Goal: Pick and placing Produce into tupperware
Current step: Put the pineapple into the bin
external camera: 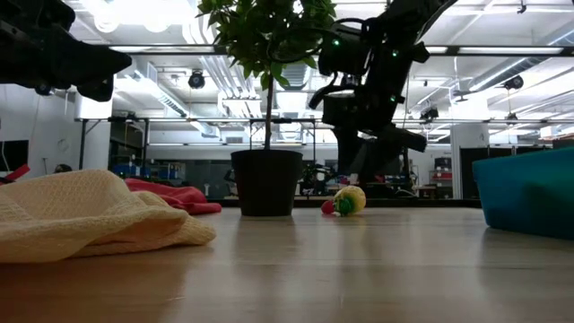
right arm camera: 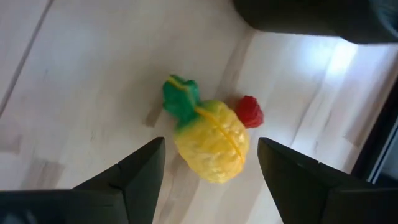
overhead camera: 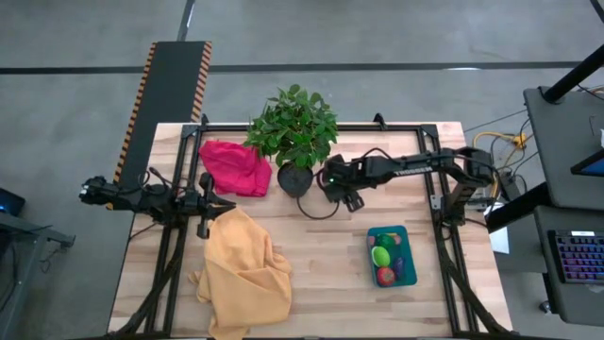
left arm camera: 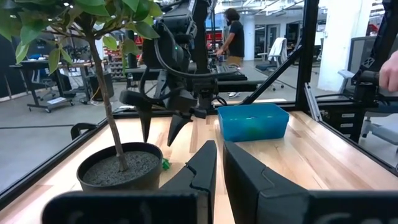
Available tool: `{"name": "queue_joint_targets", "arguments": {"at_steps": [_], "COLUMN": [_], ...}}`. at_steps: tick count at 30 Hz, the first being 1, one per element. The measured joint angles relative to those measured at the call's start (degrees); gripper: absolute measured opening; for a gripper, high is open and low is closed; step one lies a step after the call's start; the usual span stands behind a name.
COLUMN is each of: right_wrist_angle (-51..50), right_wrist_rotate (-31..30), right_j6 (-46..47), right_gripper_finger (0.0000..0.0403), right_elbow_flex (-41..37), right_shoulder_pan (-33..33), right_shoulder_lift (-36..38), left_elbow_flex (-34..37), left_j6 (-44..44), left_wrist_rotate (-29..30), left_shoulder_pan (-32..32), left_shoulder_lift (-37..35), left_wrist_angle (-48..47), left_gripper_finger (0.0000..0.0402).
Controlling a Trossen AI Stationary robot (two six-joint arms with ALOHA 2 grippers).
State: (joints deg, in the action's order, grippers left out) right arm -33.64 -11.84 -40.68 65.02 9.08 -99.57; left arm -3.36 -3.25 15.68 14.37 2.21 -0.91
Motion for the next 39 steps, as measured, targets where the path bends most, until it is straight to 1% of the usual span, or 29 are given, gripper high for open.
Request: {"name": "queue_joint_targets", "arguments": {"at_steps": [4,10,16,19,22,25,32,35,39], "right_wrist_angle": [0.4,5.0,6.5,6.6,6.4,5.8,5.8,6.9,9.2], "right_wrist_rotate": [0.0,-0.3,-0.2,-0.3,-0.2,-0.2,-0.2,-0.2,-0.1], "right_j6": [-4.8,-9.3,-9.4,-7.0,-3.8,-1.7,-4.7,-6.6,-8.7], "right_gripper_finger": [0.0249,0.0249,0.0249,0.025,0.0261,0.0282,0.0331,0.0337,0.0331], "right_elbow_flex": [-1.3,-3.3,-3.4,-3.5,-3.5,-3.5,-3.7,-4.0,-4.9], "right_shoulder_pan": [0.0,0.4,1.4,1.6,1.6,1.6,1.6,1.6,1.6], "right_shoulder_lift": [0.0,0.0,0.0,0.0,0.0,0.0,0.0,0.0,0.0], "left_elbow_flex": [0.0,0.0,0.0,0.0,0.0,0.0,0.0,0.0,0.0], "left_j6": [0.0,0.0,0.0,0.0,0.0,0.0,0.0,0.0,0.0], "left_wrist_rotate": [0.0,0.0,0.0,0.0,0.0,0.0,0.0,0.0,0.0], "left_shoulder_pan": [0.0,0.0,0.0,0.0,0.0,0.0,0.0,0.0,0.0], "left_shoulder_lift": [-0.1,0.0,0.0,0.0,0.0,0.0,0.0,0.0,0.0], "left_wrist_angle": [0.0,0.0,0.0,0.0,0.0,0.0,0.0,0.0,0.0], "left_gripper_finger": [0.0015,0.0015,0.0015,0.0015,0.0015,0.0015,0.0015,0.0015,0.0015]}}
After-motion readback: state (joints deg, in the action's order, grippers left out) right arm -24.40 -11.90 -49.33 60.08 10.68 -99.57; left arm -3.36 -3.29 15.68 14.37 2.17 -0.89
